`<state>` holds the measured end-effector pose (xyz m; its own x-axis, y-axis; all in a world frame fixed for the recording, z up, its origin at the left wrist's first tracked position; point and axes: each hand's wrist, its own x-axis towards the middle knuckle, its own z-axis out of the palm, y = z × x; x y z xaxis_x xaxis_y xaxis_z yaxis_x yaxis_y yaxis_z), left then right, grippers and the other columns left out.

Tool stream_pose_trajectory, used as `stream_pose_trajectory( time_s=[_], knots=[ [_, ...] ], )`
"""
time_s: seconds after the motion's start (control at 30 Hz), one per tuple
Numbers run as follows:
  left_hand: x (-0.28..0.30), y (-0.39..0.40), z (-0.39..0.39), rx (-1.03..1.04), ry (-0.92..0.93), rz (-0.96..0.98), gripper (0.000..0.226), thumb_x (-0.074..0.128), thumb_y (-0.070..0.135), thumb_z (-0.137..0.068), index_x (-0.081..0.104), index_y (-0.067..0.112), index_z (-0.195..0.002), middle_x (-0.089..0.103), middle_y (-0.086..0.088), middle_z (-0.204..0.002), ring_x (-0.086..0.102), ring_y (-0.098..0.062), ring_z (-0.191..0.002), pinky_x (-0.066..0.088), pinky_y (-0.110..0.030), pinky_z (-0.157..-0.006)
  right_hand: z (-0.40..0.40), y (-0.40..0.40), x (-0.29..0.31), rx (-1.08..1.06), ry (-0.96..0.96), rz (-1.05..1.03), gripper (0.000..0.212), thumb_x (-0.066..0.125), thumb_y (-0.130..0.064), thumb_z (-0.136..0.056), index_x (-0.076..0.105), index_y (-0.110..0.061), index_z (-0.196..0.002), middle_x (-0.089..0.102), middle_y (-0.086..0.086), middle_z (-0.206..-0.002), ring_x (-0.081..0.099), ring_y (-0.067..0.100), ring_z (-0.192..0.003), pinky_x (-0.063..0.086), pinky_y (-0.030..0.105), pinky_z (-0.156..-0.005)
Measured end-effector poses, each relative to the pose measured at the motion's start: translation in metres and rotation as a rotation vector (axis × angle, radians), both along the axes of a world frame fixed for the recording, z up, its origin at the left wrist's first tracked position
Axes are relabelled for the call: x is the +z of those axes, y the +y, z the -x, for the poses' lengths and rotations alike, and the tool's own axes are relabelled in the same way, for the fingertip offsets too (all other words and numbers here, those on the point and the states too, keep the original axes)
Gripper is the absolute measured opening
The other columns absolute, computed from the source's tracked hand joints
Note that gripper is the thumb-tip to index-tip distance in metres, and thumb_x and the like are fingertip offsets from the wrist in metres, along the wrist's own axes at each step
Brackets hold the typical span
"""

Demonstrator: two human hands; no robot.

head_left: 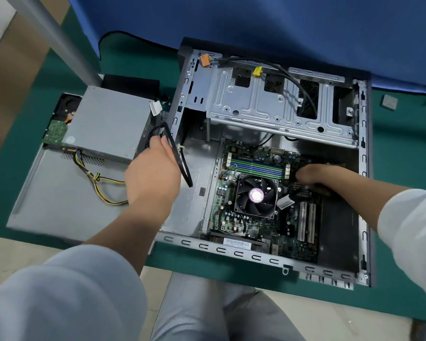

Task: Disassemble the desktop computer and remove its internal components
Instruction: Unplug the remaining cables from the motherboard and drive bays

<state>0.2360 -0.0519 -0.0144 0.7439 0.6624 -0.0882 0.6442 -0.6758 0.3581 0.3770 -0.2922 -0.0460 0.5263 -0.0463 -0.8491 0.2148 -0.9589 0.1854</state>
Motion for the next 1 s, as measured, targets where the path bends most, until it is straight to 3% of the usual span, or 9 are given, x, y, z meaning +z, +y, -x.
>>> stream_pose_trajectory(
  time_s=[0.03,0.13,0.3,0.37,0.47,0.67,0.77,0.87,1.0],
  knots=[
    [0.0,0.0,0.0,-0.001,-0.002,0.001,0.037,0.016,0.028,-0.103,0.046,0.008,-0.1,0.035,0.002,-0.054,0.031,-0.018,-0.048,0.025,-0.033,-0.054,-0.001,0.003,-0.001,-0.017,0.007,0.017,0.037,0.029,0.002,-0.097,0.034,-0.005,-0.062,0.04,0.009,-0.074,0.034,0.012,-0.059,0.031,0.023,-0.068],
    [0.0,-0.001,0.0,-0.004,-0.002,-0.001,0.036,0.016,0.028,-0.103,0.046,0.008,-0.1,0.035,0.002,-0.054,0.032,-0.019,-0.049,0.025,-0.034,-0.055,-0.003,0.008,-0.01,0.009,0.055,0.058,0.016,0.034,-0.003,-0.097,0.048,0.002,-0.091,0.043,0.009,-0.096,0.043,0.018,-0.074,0.038,0.028,-0.076],
    [0.0,-0.001,0.0,-0.012,0.013,-0.015,0.037,0.015,0.028,-0.103,0.046,0.008,-0.099,0.034,0.002,-0.055,0.041,-0.028,-0.059,0.029,-0.036,-0.057,-0.004,0.009,-0.007,0.005,0.047,0.06,0.032,0.033,-0.006,-0.098,0.038,-0.004,-0.067,0.039,0.008,-0.075,0.039,0.016,-0.06,0.037,0.027,-0.058],
    [0.001,-0.001,0.0,-0.015,0.023,-0.018,0.036,0.015,0.028,-0.103,0.046,0.009,-0.099,0.034,0.002,-0.055,0.04,-0.028,-0.058,0.029,-0.036,-0.057,-0.003,0.005,-0.006,0.048,0.056,0.055,0.021,0.033,-0.004,-0.098,0.048,0.005,-0.087,0.05,0.021,-0.098,0.052,0.026,-0.085,0.038,0.027,-0.075],
    [0.002,-0.001,0.0,-0.018,0.027,-0.023,0.035,0.015,0.028,-0.103,0.044,0.01,-0.097,0.035,0.001,-0.055,0.036,-0.024,-0.053,0.028,-0.035,-0.056,0.001,-0.01,-0.01,0.079,0.015,0.039,0.035,0.032,-0.008,-0.098,0.053,0.005,-0.124,0.049,0.019,-0.134,0.05,0.031,-0.12,0.04,0.031,-0.089],
    [0.004,-0.002,0.002,-0.033,0.026,-0.007,0.033,0.015,0.029,-0.103,0.042,0.011,-0.095,0.037,0.001,-0.056,0.039,-0.027,-0.057,0.029,-0.036,-0.057,0.007,-0.022,-0.014,0.313,0.02,0.092,0.038,0.031,-0.009,-0.098,0.055,-0.003,-0.128,0.051,0.012,-0.136,0.052,0.03,-0.121,0.043,0.037,-0.1],
    [0.003,-0.002,0.002,-0.032,0.031,-0.002,0.033,0.014,0.029,-0.103,0.041,0.012,-0.094,0.037,0.001,-0.057,0.039,-0.027,-0.057,0.03,-0.036,-0.058,0.007,-0.024,-0.013,0.454,0.032,0.167,0.035,0.039,-0.005,-0.092,0.058,-0.004,-0.121,0.054,0.012,-0.132,0.053,0.034,-0.117,0.046,0.045,-0.096],
    [0.003,-0.003,0.002,-0.028,0.043,-0.002,0.035,0.014,0.029,-0.103,0.042,0.01,-0.096,0.038,0.001,-0.058,0.042,-0.029,-0.059,0.032,-0.037,-0.059,0.01,-0.02,-0.013,0.545,0.009,0.277,0.035,0.047,-0.008,-0.09,0.057,-0.01,-0.123,0.052,0.008,-0.133,0.052,0.033,-0.118,0.043,0.042,-0.08],
    [0.004,-0.003,0.001,-0.037,0.047,-0.024,0.036,0.014,0.031,-0.103,0.043,0.01,-0.097,0.038,0.0,-0.057,0.04,-0.028,-0.059,0.032,-0.037,-0.058,0.022,-0.012,-0.026,0.536,-0.078,0.391,0.033,0.049,-0.012,-0.089,0.061,-0.015,-0.12,0.059,0.003,-0.123,0.058,0.024,-0.109,0.05,0.033,-0.078]
  ],
)
